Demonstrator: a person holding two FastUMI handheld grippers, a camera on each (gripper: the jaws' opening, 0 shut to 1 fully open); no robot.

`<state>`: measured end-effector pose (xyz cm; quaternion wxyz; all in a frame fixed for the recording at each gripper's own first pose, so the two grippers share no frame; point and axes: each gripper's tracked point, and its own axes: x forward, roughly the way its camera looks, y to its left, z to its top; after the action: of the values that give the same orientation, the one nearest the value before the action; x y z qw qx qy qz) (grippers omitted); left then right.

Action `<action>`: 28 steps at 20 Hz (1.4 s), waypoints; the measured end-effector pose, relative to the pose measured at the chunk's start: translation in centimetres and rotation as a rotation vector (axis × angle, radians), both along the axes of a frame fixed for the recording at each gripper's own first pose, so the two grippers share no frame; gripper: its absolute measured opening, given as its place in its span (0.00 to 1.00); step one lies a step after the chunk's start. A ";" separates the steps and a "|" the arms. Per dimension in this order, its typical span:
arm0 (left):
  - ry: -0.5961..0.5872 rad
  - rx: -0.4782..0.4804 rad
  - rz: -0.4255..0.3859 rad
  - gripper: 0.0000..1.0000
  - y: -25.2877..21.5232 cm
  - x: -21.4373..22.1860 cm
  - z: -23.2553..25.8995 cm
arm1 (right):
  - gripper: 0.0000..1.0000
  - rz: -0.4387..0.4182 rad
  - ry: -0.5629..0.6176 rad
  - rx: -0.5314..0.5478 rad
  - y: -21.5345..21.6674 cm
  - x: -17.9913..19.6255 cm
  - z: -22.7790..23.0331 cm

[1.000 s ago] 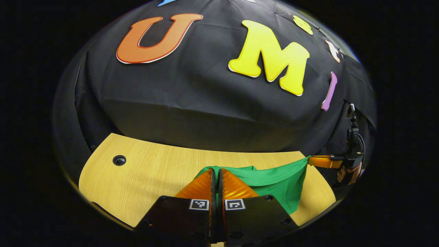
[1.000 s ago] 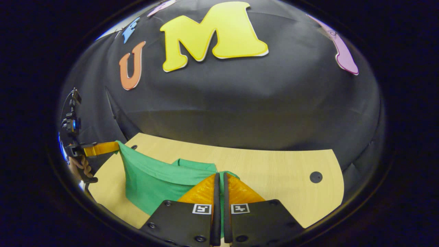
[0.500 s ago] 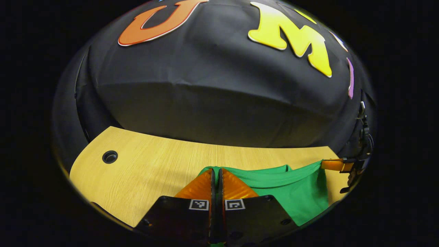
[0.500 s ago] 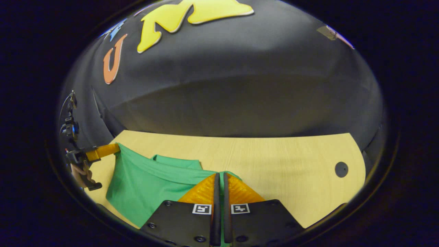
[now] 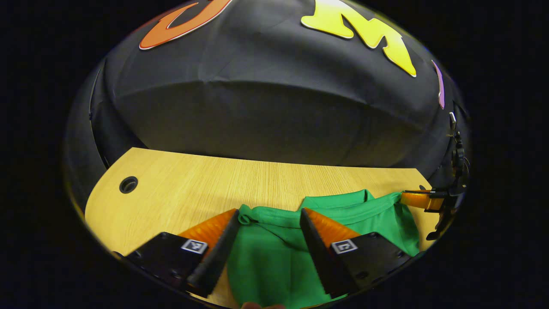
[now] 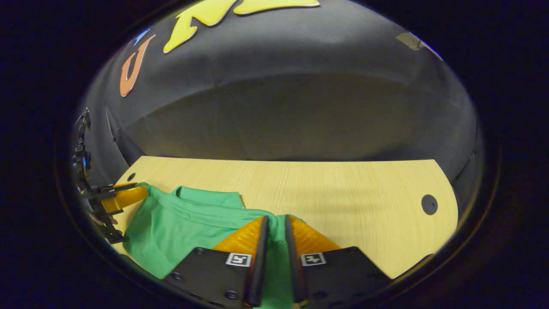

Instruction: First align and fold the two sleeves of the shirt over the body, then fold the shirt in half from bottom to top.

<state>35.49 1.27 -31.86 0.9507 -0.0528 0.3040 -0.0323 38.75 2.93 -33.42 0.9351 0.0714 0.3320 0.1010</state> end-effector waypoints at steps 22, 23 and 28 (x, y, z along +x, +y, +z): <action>-0.555 0.053 0.084 0.98 -3.4 -27.8 37.3 | 0.93 -0.123 -0.638 -0.120 1.0 -33.5 36.4; -0.559 0.053 0.087 0.98 -3.6 -29.2 37.5 | 0.93 -0.129 -0.642 -0.108 1.3 -35.3 36.4; -0.563 0.116 0.051 0.98 -4.0 -34.5 35.5 | 0.93 -0.134 -0.636 -0.102 1.6 -41.0 35.2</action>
<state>0.97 -2.74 3.60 0.9996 0.0052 0.0283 -0.0042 -2.29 4.53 1.81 0.9989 0.0111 0.0223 0.0395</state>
